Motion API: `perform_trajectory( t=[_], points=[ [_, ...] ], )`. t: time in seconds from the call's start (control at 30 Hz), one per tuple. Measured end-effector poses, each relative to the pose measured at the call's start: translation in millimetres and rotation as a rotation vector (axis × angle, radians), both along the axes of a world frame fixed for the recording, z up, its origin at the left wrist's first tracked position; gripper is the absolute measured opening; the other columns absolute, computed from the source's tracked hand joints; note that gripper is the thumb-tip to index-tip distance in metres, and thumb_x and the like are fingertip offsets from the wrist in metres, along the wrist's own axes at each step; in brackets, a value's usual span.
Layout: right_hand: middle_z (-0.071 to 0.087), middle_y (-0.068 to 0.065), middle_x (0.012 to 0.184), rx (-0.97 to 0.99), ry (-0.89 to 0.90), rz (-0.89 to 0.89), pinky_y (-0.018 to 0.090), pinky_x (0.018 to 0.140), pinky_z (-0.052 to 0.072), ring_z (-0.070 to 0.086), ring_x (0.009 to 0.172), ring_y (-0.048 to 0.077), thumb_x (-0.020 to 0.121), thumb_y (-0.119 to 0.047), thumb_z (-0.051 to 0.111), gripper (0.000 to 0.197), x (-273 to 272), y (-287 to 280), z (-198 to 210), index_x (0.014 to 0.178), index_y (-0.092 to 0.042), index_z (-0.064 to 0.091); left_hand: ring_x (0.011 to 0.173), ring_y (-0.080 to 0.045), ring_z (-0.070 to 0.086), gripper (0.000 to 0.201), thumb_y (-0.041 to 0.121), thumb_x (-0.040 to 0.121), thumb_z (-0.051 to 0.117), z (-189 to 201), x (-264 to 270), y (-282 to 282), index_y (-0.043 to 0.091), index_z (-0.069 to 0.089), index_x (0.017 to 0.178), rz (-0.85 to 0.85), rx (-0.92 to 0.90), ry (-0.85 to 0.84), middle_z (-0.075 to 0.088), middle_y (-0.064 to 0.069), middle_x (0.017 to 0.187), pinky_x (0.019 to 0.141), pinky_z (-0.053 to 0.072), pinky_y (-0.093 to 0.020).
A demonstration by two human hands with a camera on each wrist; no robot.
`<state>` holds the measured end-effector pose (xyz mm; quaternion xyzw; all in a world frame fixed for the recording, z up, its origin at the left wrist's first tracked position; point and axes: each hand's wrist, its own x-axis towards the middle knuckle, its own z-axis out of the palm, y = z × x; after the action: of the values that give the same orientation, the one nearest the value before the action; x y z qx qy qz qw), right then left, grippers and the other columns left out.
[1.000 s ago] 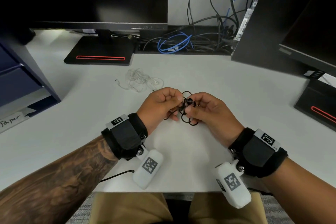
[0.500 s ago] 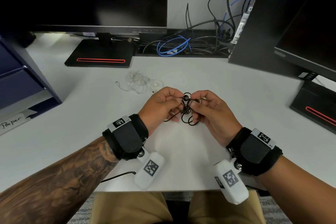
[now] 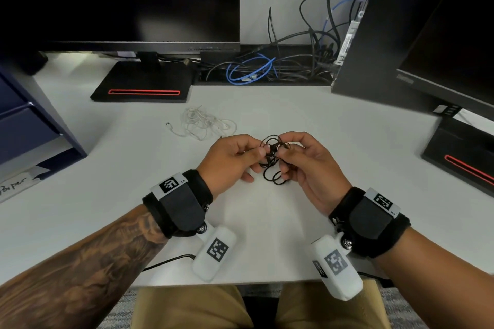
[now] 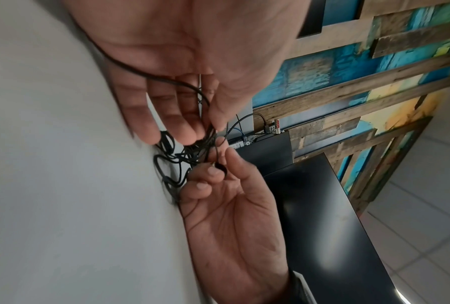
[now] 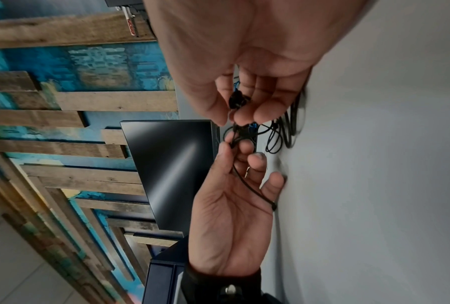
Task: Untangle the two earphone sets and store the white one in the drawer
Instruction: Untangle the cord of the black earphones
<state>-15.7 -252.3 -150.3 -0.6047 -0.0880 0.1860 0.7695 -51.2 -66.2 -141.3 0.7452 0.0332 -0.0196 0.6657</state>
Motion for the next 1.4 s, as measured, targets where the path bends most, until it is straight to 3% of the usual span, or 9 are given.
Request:
perform_trajectory(
  t=[0.1, 0.27, 0.37, 0.53, 0.7, 0.93, 1.03, 1.13, 1.4],
  points=[
    [0.066, 0.003, 0.087, -0.014, -0.024, -0.004, 0.027, 0.062, 0.048, 0.057, 0.070, 0.015, 0.092, 0.003, 0.065, 0.029, -2, 1, -1, 0.117, -0.011, 0.060, 0.074, -0.014, 0.066, 0.014, 0.017, 0.097, 0.061, 0, -1, -1, 0.008, 0.071, 0.101, 0.003, -0.023, 0.017, 0.071, -0.008, 0.088, 0.069, 0.057, -0.039],
    [0.068, 0.009, 0.128, -0.072, -0.065, -0.008, 0.028, 0.064, 0.050, 0.063, 0.078, 0.016, 0.083, 0.001, 0.077, 0.025, -5, 3, -2, 0.091, -0.017, 0.061, 0.075, -0.014, 0.064, 0.016, 0.017, 0.099, 0.058, 0, -2, 0, 0.010, 0.072, 0.099, -0.006, -0.090, 0.047, 0.071, -0.002, 0.084, 0.068, 0.057, -0.035],
    [0.063, 0.001, 0.135, -0.112, -0.083, 0.003, 0.029, 0.067, 0.050, 0.065, 0.080, 0.013, 0.083, -0.003, 0.078, 0.020, -5, 3, -2, 0.086, -0.020, 0.069, 0.078, -0.015, 0.066, 0.016, 0.020, 0.097, 0.061, 1, -3, 0, 0.010, 0.074, 0.099, 0.002, -0.110, 0.040, 0.073, -0.002, 0.083, 0.074, 0.059, -0.038],
    [0.064, 0.000, 0.131, -0.116, -0.116, 0.053, 0.029, 0.069, 0.050, 0.065, 0.084, 0.012, 0.078, -0.017, 0.083, 0.021, -8, 4, 0, 0.090, -0.022, 0.066, 0.078, -0.020, 0.070, 0.016, 0.022, 0.093, 0.067, 3, -4, -3, 0.008, 0.075, 0.092, 0.041, -0.123, 0.008, 0.075, -0.012, 0.083, 0.073, 0.060, -0.036],
    [0.075, 0.007, 0.113, -0.130, -0.121, 0.013, 0.033, 0.068, 0.050, 0.064, 0.082, 0.018, 0.085, -0.021, 0.076, 0.006, -6, 5, -1, 0.083, -0.018, 0.071, 0.068, -0.016, 0.061, 0.021, 0.023, 0.097, 0.061, 5, -3, -6, 0.010, 0.070, 0.083, 0.060, -0.049, -0.014, 0.067, -0.002, 0.071, 0.062, 0.057, -0.031],
    [0.071, 0.011, 0.102, -0.087, -0.097, 0.012, 0.029, 0.064, 0.051, 0.063, 0.082, 0.018, 0.092, -0.015, 0.069, 0.006, -6, 3, -2, 0.086, -0.017, 0.070, 0.064, -0.017, 0.065, 0.019, 0.016, 0.095, 0.065, 9, -2, -6, 0.011, 0.051, 0.106, 0.102, -0.074, -0.026, 0.061, -0.009, 0.087, 0.061, 0.057, -0.040],
    [0.070, 0.011, 0.096, -0.076, -0.086, 0.008, 0.029, 0.063, 0.051, 0.062, 0.082, 0.018, 0.092, -0.016, 0.068, 0.004, -6, 2, -2, 0.088, -0.016, 0.069, 0.068, -0.016, 0.067, 0.017, 0.011, 0.091, 0.069, 10, -4, -5, 0.007, 0.062, 0.106, 0.049, -0.049, -0.019, 0.066, -0.004, 0.087, 0.060, 0.057, -0.035],
    [0.072, 0.015, 0.102, -0.071, -0.080, 0.006, 0.030, 0.066, 0.051, 0.064, 0.083, 0.018, 0.089, -0.018, 0.071, 0.002, -7, 3, 0, 0.087, -0.017, 0.070, 0.072, -0.016, 0.069, 0.008, 0.009, 0.093, 0.066, 9, -3, -3, 0.007, 0.071, 0.099, 0.059, 0.014, -0.041, 0.072, -0.007, 0.083, 0.058, 0.057, -0.030],
    [0.072, -0.004, 0.114, -0.033, -0.019, -0.033, 0.040, 0.080, 0.049, 0.065, 0.092, 0.017, 0.080, -0.022, 0.076, 0.010, -5, 2, 0, 0.088, -0.015, 0.074, 0.063, -0.011, 0.067, 0.019, 0.006, 0.100, 0.051, 8, 0, -1, 0.011, 0.065, 0.088, 0.152, 0.011, 0.006, 0.068, -0.007, 0.079, 0.056, 0.056, -0.032]
  ],
)
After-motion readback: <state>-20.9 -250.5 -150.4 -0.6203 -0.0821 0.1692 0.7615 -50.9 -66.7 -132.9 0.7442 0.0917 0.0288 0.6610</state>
